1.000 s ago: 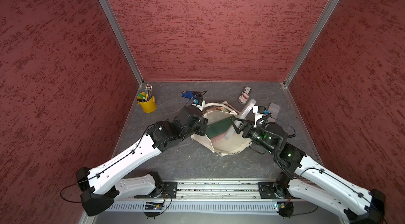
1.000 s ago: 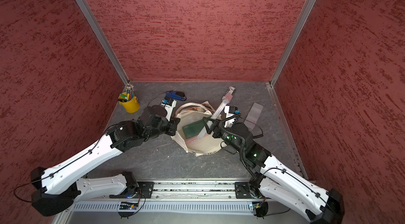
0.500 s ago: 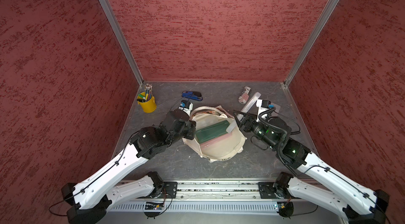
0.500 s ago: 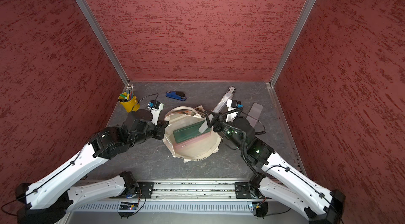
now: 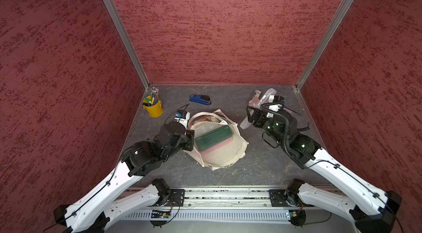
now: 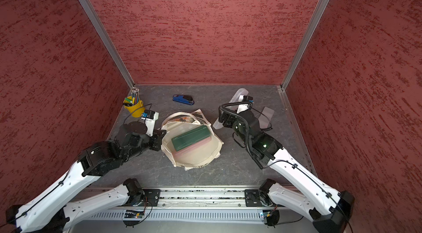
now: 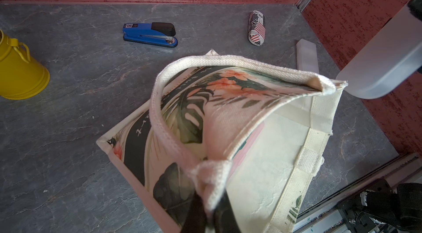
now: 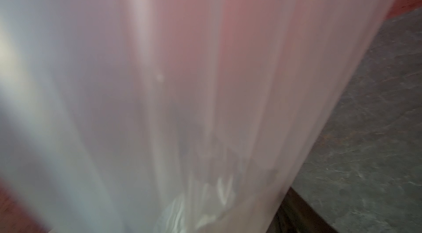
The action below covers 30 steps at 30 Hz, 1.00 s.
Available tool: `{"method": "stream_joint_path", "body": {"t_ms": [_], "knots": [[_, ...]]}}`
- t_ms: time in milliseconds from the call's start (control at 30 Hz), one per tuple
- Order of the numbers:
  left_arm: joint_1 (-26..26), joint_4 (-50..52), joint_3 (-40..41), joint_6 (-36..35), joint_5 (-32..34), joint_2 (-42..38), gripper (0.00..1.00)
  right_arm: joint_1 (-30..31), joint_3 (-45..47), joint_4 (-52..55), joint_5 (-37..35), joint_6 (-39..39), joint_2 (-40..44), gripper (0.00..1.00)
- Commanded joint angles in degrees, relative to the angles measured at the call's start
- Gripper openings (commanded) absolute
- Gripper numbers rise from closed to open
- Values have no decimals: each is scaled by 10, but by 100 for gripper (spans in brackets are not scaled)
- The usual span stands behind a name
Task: Take out the pencil case from the canvas bag
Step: Place the pencil case at the center of the board.
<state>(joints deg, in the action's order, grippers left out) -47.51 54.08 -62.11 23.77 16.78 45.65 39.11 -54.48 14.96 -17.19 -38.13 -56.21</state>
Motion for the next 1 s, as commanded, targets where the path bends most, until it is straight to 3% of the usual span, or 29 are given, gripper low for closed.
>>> {"method": "stream_joint_path", "body": {"t_ms": [0, 133, 700, 967], "knots": [[4, -29, 0, 11, 16, -17, 0, -48, 3, 2, 9, 9, -12, 79], [4, -25, 2, 15, 12, -24, 0, -118, 11, 1, 56, 12, -59, 79], [4, -53, 43, 25, -13, -45, 0, -275, 27, 13, 95, 35, -238, 80], [3, -60, 49, 27, -21, -42, 0, -304, -19, 30, 97, 57, -328, 81]]}}
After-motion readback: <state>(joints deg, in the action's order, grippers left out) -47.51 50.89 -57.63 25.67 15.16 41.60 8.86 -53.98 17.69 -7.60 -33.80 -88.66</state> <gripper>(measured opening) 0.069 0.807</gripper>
